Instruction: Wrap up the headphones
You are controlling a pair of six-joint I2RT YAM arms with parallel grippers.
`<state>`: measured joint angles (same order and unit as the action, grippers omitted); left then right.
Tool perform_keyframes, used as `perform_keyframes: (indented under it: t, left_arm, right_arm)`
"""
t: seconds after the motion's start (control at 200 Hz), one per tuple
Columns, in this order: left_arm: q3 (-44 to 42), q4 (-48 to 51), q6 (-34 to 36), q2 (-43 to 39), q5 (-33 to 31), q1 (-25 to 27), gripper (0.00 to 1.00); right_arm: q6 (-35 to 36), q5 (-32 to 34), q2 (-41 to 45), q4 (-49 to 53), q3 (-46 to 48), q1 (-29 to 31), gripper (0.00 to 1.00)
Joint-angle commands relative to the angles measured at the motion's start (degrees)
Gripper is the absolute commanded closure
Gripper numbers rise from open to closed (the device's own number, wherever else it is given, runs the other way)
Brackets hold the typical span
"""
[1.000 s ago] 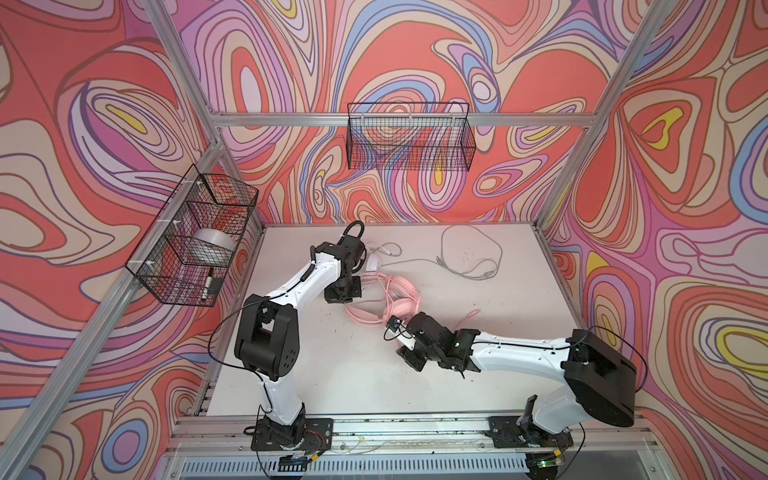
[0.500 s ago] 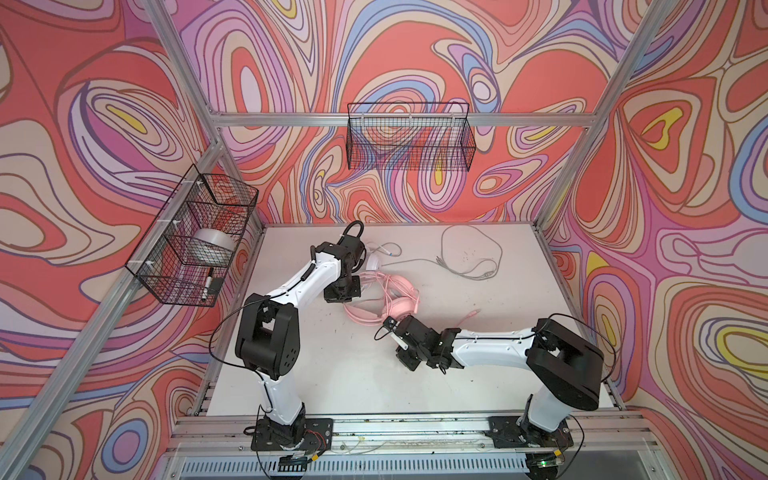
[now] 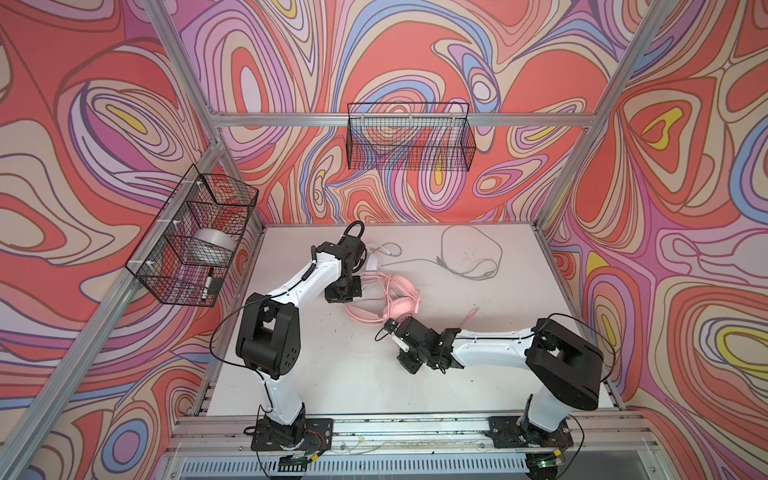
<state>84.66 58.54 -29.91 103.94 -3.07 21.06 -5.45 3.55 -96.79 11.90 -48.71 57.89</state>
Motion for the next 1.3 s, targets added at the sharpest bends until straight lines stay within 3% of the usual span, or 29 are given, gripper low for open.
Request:
perform_keyframes:
  t: [0.0,0.17,0.301,0.461,0.586,0.771,0.917,1.297]
  left_arm:
    - [2.00,0.05,-0.98,-0.27,1.94,0.14,1.00]
    - [2.35,0.30,-0.98,-0.25,1.86,0.20,1.00]
    - [2.78,0.35,-0.92,0.10,1.75,0.21,1.00]
    - [2.88,0.51,-0.86,0.15,1.69,0.20,1.00]
    - [2.88,0.70,-0.85,0.12,1.31,0.17,1.00]
    - [2.62,0.87,-0.42,0.18,1.45,0.71,1.00]
    - [1.50,0.55,-0.10,-0.39,1.74,1.26,1.00]
    - [-4.51,-1.11,6.38,-5.52,4.49,4.51,1.00]
  right_arm:
    - [0.78,-0.29,3.51,2.96,0.73,0.39,1.00]
    - [5.35,-1.56,9.44,9.13,-2.80,0.42,1.00]
    - [12.11,-0.21,13.10,19.00,-6.65,0.43,1.00]
    - [20.96,-3.20,20.40,26.55,-9.22,0.38,1.00]
    - [26.91,-6.87,26.17,28.94,-10.80,0.43,1.00]
    - [33.78,-6.03,29.93,27.35,-14.05,-0.10,1.00]
    - [36.53,-14.05,29.72,26.07,-16.68,-6.08,1.00]
    - [40.16,-18.44,21.89,19.58,-21.76,-21.51,1.00]
